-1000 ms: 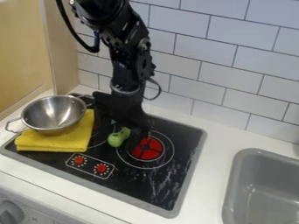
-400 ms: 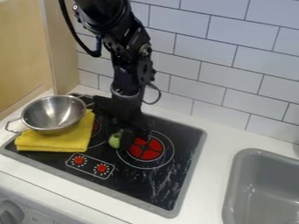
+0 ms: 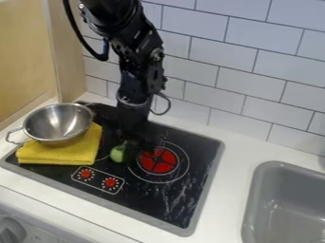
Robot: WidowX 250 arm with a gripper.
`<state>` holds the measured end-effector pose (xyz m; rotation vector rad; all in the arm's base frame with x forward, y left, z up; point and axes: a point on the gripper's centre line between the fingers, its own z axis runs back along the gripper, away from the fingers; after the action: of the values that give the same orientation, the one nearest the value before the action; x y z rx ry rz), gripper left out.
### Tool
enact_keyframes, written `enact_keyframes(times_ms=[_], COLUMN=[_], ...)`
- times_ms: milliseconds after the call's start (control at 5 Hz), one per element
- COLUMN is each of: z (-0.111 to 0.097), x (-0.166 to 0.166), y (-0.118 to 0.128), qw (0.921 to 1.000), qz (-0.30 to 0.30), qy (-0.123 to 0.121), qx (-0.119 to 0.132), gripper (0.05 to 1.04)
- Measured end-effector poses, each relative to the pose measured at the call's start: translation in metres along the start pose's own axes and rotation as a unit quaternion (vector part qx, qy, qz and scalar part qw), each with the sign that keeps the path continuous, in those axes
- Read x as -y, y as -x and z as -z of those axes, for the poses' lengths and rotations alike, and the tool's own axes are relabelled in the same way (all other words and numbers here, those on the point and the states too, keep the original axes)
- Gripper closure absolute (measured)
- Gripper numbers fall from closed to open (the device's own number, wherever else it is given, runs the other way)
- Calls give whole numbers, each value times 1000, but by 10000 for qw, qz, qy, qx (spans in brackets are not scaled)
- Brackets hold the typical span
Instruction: Moved the green spatula to the right side of the burner
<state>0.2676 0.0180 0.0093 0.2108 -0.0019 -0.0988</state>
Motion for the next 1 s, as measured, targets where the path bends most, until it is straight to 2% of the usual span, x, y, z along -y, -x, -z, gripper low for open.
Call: enact_keyframes(times_ms=[200,400,600,800,1000], z=[-13,-30,-37,-51,-42], x=[-4,-1,14,37,60], y=[0,-8,-13,-27,-28], qw=[9999,9993,9987,9965,9958], qz=[-60,24,162,366,578], qy=[-95,-257,-269,-216,-195], qx=[77,268,411,716,677], gripper=[690,691,691,691,691])
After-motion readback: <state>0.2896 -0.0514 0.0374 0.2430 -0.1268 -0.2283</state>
